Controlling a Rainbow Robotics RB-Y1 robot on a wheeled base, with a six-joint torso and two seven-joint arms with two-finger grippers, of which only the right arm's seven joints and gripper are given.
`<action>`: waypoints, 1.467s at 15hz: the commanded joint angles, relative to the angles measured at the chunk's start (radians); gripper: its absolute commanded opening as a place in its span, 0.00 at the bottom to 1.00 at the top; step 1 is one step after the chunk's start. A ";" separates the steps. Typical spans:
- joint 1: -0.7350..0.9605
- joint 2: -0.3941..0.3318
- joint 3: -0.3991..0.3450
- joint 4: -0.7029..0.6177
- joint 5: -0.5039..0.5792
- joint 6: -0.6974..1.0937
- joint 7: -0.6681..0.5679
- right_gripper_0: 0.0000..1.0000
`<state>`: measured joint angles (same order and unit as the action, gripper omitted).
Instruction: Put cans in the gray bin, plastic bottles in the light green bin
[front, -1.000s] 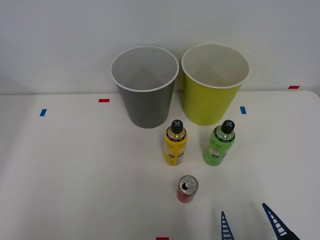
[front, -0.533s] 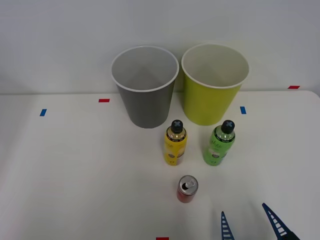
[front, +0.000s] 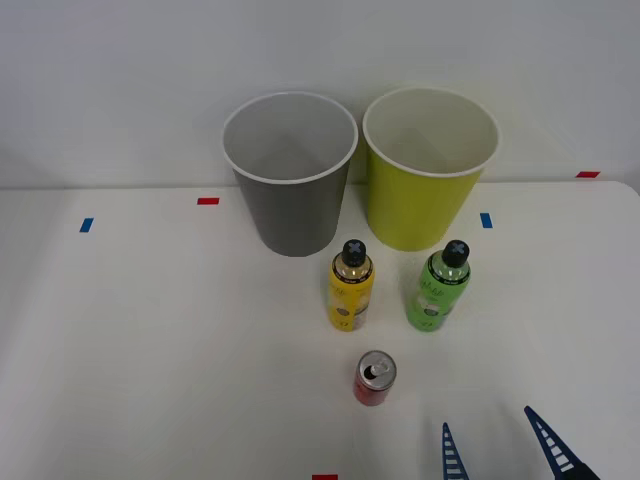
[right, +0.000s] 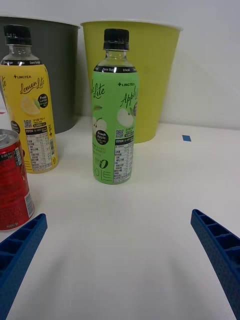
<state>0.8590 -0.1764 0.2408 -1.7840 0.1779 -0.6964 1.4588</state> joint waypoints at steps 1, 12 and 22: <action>0.000 0.000 0.000 0.000 0.000 0.000 0.000 1.00; -0.060 -0.066 0.005 0.060 -0.069 -0.107 -0.002 1.00; -0.255 -0.101 0.048 0.060 -0.178 -0.005 -0.006 1.00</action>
<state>0.6216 -0.2743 0.2852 -1.7245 0.0078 -0.7214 1.4531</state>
